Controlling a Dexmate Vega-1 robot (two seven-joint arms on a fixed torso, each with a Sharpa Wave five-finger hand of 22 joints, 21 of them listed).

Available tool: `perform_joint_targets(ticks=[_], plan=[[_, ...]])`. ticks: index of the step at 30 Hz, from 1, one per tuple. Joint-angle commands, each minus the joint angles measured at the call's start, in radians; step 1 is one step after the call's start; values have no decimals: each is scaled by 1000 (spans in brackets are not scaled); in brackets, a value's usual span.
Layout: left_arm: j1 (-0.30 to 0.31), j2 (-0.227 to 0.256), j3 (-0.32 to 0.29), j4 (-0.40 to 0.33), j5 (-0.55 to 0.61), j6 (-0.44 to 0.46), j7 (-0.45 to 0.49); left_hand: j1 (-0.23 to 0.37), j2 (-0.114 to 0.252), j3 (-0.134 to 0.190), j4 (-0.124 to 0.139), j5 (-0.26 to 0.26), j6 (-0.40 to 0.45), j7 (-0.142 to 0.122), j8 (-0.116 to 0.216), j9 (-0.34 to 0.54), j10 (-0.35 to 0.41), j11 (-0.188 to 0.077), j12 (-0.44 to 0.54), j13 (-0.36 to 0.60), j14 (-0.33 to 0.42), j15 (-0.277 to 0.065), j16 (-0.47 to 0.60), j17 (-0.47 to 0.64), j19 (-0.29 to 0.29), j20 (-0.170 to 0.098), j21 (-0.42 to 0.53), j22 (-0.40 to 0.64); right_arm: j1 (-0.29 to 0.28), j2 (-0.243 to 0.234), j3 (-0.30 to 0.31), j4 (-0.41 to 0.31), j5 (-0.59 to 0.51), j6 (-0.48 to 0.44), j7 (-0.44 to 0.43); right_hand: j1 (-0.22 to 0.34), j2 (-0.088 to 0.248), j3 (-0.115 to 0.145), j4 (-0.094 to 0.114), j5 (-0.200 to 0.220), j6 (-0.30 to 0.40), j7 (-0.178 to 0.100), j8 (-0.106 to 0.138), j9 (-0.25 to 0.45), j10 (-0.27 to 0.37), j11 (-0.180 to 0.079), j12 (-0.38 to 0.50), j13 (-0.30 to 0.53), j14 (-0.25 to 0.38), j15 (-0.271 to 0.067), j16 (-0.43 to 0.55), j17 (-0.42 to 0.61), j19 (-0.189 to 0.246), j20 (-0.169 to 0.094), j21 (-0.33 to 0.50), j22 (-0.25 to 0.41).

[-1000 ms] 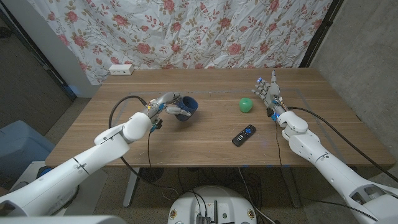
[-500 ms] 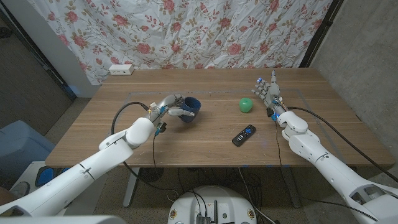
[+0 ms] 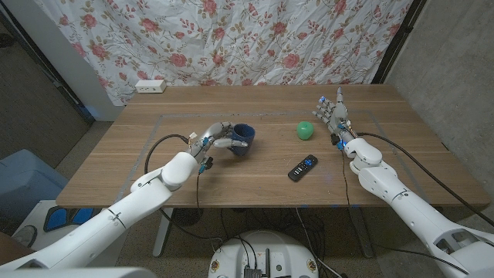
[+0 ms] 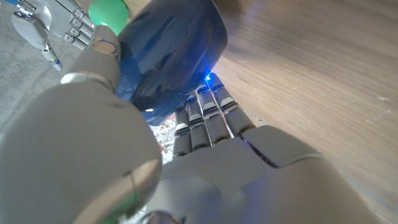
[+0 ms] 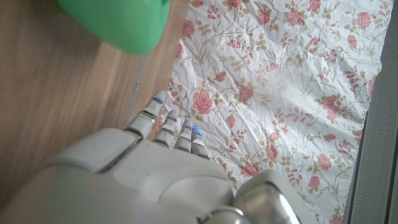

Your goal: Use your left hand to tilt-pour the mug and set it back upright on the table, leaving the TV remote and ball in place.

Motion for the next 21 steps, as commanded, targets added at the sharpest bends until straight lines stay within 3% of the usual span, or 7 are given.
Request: perform_joint_targets(ticks=[1, 8, 10, 21], plan=[[-8, -55, 24, 59, -57, -76, -10, -151, 240, 37, 37, -5, 74, -80, 210, 1, 117, -124, -12, 168, -4, -99, -14, -2, -14, -1, -8, 2, 0, 0, 0, 0, 0, 0, 0, 5, 56, -6, 4, 7, 8, -3, 1, 2, 4, -3, 2, 3, 8, -4, 8, 3, 2, 1, 9, 2], [-9, -84, 39, 92, -81, -113, -16, -158, 244, 43, 36, -6, 62, -82, 202, 0, 102, -123, -24, 165, -17, -99, -24, -5, -27, -5, -14, 2, 0, 0, 0, 0, 0, 0, 0, 5, 56, -6, 4, 7, 7, -2, 0, 2, 4, -4, 1, 3, 7, -5, 8, 3, 2, 1, 9, 2], [-13, -72, 45, 70, -83, -63, -28, -161, 247, 43, 37, -7, 62, -81, 201, -1, 99, -124, -26, 165, -23, -99, -26, -4, -32, -8, -17, 2, 0, 0, 0, 0, 0, 0, 0, 5, 56, -6, 4, 7, 7, -2, 0, 2, 3, -3, 1, 3, 7, -5, 8, 3, 2, 1, 9, 2], [-40, -117, 79, 137, -97, -138, -55, -172, 263, 51, 38, -8, 49, -84, 190, -2, 81, -122, -41, 162, -46, -96, -37, -4, -49, -14, -25, 2, 1, 0, 0, -1, 0, 0, 0, 5, 56, -7, 4, 7, 9, -1, 1, 2, 3, -2, 1, 3, 7, -5, 8, 3, 2, 1, 9, 2]])
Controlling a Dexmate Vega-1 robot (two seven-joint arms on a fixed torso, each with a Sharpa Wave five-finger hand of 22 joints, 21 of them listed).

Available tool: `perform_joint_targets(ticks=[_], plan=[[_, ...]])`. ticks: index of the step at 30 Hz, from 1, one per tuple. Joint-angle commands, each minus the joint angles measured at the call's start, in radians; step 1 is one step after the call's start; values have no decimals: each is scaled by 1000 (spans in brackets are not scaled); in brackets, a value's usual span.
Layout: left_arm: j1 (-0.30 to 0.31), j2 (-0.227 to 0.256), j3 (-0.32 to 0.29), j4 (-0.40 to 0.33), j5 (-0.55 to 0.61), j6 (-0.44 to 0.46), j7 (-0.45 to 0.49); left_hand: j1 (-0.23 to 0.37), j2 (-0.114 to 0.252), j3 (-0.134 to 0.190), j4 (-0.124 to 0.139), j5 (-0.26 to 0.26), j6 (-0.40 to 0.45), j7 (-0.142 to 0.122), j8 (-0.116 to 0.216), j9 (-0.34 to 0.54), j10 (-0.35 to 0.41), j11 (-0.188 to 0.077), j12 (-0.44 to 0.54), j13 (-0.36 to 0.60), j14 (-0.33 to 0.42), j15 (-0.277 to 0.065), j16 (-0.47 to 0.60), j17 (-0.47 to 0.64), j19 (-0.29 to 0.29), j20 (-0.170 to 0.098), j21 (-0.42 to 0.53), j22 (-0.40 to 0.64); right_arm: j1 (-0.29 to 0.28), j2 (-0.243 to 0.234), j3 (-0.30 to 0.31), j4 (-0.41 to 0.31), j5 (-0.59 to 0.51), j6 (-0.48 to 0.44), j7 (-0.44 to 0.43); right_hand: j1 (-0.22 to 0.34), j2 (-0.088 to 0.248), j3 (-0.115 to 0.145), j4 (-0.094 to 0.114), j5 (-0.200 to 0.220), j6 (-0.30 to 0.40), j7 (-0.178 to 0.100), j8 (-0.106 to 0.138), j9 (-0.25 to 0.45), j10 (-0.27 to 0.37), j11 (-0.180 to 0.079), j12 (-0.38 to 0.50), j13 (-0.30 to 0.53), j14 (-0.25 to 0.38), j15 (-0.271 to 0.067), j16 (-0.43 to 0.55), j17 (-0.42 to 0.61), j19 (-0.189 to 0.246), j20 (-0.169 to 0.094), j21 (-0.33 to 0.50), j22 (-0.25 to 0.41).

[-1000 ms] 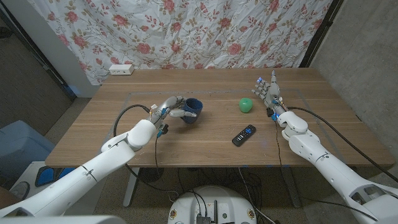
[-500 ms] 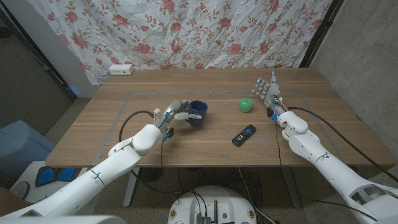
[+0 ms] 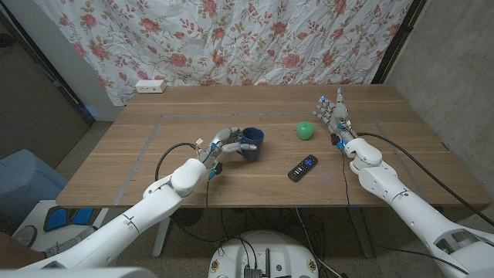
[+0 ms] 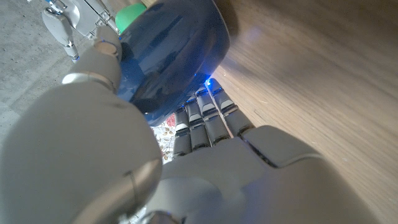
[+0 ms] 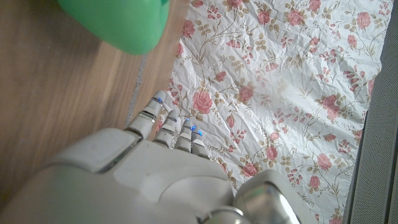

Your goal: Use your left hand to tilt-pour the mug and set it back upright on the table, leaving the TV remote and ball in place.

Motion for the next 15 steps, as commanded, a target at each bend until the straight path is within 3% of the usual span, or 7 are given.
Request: perform_joint_targets(ticks=[1, 15], plan=[[-22, -42, 33, 53, -16, -48, -21, -173, 262, 51, 37, 0, 62, -72, 190, 3, 99, -105, -6, 62, -10, -86, -3, 1, -6, -3, -3, 1, 0, 0, 0, 0, 0, 0, 0, 5, 56, -4, 1, 7, 9, -1, 1, 2, 3, -2, 1, 3, 8, -4, 8, 3, 2, 1, 9, 2], [-47, -80, 52, 108, -13, -83, -20, -179, 266, 55, 33, -2, 62, -74, 185, 2, 98, -110, -13, 61, -19, -89, -7, 1, -13, -7, -6, 1, 1, 0, 0, 1, 0, 0, 0, 5, 56, -5, 1, 8, 8, -1, 0, 2, 2, -3, 1, 3, 8, -6, 8, 3, 3, 1, 9, 2]])
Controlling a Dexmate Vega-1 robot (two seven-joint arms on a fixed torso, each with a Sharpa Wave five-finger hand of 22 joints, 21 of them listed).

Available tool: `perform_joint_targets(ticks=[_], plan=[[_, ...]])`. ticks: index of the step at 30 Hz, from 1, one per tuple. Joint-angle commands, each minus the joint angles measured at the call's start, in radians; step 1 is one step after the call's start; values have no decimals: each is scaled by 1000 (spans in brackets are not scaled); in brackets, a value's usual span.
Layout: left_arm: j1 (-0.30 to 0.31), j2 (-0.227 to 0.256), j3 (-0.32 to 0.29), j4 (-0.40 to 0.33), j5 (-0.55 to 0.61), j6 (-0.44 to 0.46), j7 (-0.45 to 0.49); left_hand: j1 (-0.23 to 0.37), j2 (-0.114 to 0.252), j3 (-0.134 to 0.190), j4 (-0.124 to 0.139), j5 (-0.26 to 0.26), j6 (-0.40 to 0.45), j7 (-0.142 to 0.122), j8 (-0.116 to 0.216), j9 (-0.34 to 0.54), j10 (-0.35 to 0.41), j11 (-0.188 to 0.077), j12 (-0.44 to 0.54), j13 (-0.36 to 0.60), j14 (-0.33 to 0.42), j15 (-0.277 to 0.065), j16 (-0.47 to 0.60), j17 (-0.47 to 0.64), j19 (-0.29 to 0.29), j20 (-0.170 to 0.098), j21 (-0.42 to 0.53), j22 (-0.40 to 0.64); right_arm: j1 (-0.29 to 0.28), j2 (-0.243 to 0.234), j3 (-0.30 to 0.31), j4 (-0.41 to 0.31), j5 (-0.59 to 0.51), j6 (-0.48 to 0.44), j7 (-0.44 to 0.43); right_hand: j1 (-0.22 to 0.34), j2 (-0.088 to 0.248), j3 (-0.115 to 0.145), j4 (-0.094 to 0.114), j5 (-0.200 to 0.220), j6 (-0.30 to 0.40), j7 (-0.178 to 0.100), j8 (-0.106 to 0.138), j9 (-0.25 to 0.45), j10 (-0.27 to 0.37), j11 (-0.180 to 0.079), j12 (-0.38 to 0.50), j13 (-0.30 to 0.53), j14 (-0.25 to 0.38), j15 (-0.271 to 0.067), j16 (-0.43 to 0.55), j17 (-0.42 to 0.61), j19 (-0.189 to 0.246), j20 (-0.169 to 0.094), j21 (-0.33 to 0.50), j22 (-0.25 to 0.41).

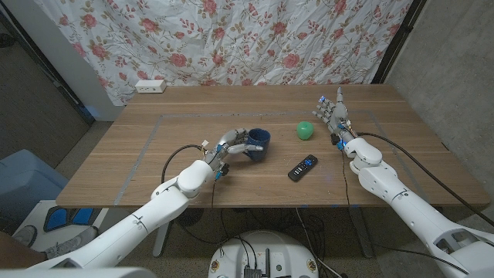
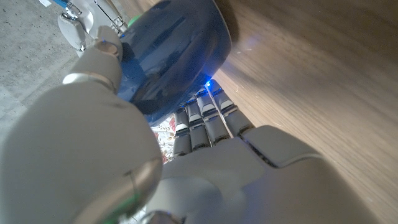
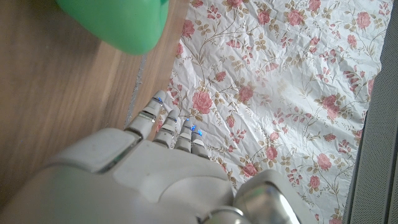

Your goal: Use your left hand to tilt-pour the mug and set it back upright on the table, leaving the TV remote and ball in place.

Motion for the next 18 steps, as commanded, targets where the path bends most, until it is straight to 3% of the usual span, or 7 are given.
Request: perform_joint_targets(ticks=[1, 11, 18], plan=[[-23, -34, 20, 49, 0, -28, -5, -179, 266, 47, 41, -1, 68, -69, 185, 2, 103, -105, -2, 44, -8, -88, -2, 4, -9, -3, -3, 1, 0, 0, 0, 1, 0, 1, 0, 5, 56, -5, 1, 5, 8, -1, 1, 2, 2, -3, 1, 3, 7, -5, 8, 3, 2, 0, 9, 2], [-51, -36, 40, 85, 10, -40, -39, -182, 267, 47, 36, -3, 57, -83, 177, 1, 94, -115, -11, 45, -29, -88, -9, 6, -26, -6, -11, 1, 0, 0, 0, 0, 0, 0, 0, 5, 56, -5, 1, 5, 7, -1, 0, 2, 3, -3, 1, 3, 7, -4, 8, 3, 2, 1, 9, 2], [-54, -35, 42, 88, 11, -27, -40, -188, 263, 48, 33, -5, 60, -91, 175, 2, 94, -122, -16, 46, -48, -90, -18, 3, -83, -8, -33, -1, 0, 0, 0, 1, 0, 1, 0, 5, 56, -5, 1, 5, 8, -2, 1, 2, 4, -3, 1, 3, 8, -4, 8, 3, 2, 1, 9, 2]])
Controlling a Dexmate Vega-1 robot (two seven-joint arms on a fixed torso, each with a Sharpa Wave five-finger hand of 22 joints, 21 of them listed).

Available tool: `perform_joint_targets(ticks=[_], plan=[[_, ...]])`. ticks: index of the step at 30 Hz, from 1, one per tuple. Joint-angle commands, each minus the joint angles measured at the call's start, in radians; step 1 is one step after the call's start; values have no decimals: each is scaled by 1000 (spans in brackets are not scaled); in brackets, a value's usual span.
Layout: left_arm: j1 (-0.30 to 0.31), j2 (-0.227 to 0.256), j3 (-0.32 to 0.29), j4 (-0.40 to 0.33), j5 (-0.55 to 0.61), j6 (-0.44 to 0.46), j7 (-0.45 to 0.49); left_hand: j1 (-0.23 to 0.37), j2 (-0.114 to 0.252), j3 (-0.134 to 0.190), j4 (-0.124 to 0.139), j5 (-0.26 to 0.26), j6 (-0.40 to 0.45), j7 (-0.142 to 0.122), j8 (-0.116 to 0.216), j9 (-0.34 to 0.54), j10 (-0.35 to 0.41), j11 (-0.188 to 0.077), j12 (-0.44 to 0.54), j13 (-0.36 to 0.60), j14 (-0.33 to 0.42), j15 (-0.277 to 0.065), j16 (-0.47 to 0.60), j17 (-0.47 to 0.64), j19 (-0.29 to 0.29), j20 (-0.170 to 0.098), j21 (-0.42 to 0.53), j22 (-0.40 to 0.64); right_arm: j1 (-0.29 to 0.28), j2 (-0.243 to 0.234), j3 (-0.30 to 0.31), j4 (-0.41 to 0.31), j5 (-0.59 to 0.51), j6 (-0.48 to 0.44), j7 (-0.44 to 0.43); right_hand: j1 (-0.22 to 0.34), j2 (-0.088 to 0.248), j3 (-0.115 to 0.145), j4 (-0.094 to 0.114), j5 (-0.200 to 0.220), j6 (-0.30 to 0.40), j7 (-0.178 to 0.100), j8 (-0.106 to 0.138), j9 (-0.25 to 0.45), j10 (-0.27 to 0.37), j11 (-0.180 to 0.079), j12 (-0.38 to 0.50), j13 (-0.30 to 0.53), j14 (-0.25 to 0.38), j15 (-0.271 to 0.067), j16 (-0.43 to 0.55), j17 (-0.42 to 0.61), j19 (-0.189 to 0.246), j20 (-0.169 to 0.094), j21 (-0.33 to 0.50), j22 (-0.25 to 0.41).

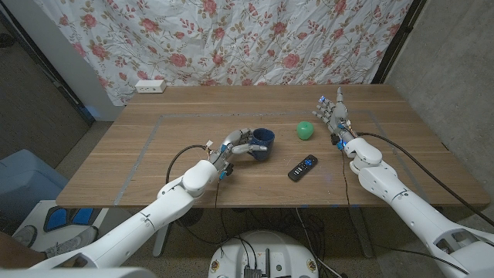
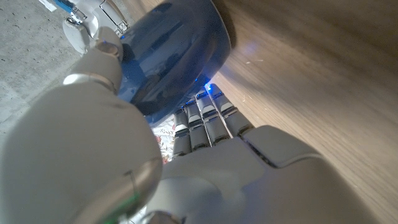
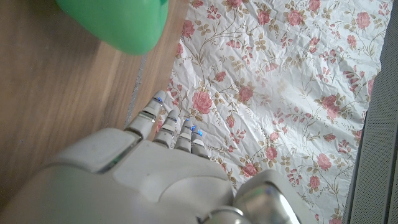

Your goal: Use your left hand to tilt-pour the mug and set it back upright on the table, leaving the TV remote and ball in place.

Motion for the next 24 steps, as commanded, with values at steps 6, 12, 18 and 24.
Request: perform_joint_targets(ticks=[6, 12, 18, 24], plan=[[-10, 6, 7, 14, 7, 20, -9, -192, 258, 44, 34, 0, 70, -84, 170, 5, 75, -113, -22, 23, -28, -89, -15, -4, -22, 2, -6, -2, 0, 0, 0, 1, 0, 1, 0, 5, 57, -6, 1, 4, 8, -1, 1, 2, 2, -3, 1, 2, 8, -5, 8, 3, 3, 0, 9, 2], [2, 18, 0, 10, -6, 17, -13, -197, 254, 49, 32, 0, 72, -83, 167, 5, 39, -102, -48, 13, -50, -71, -30, -15, -27, 7, -6, -3, 0, 0, 0, 1, 0, 0, 0, 5, 57, -6, 1, 4, 8, -1, 0, 2, 3, -3, 1, 2, 8, -5, 8, 3, 2, 0, 9, 2], [13, 23, -5, 3, -13, 27, -7, -197, 245, 51, 27, -1, 69, -74, 159, 4, -2, -88, -77, 1, -87, -49, -49, -27, -26, 10, -4, -4, 0, 0, 0, 1, 0, 1, 0, 5, 57, -6, 1, 4, 8, -1, 1, 2, 3, -2, 1, 2, 8, -4, 8, 3, 2, 0, 9, 2], [16, 26, -9, 5, -24, 21, -13, -197, 242, 51, 27, -2, 60, -69, 148, 2, -18, -72, -91, -8, -96, -36, -54, -34, -23, 18, -2, -4, 0, 0, 0, 0, 0, 0, 0, 5, 57, -6, 1, 4, 7, -3, 0, 2, 2, -2, 1, 2, 8, -4, 8, 3, 2, 0, 9, 2]])
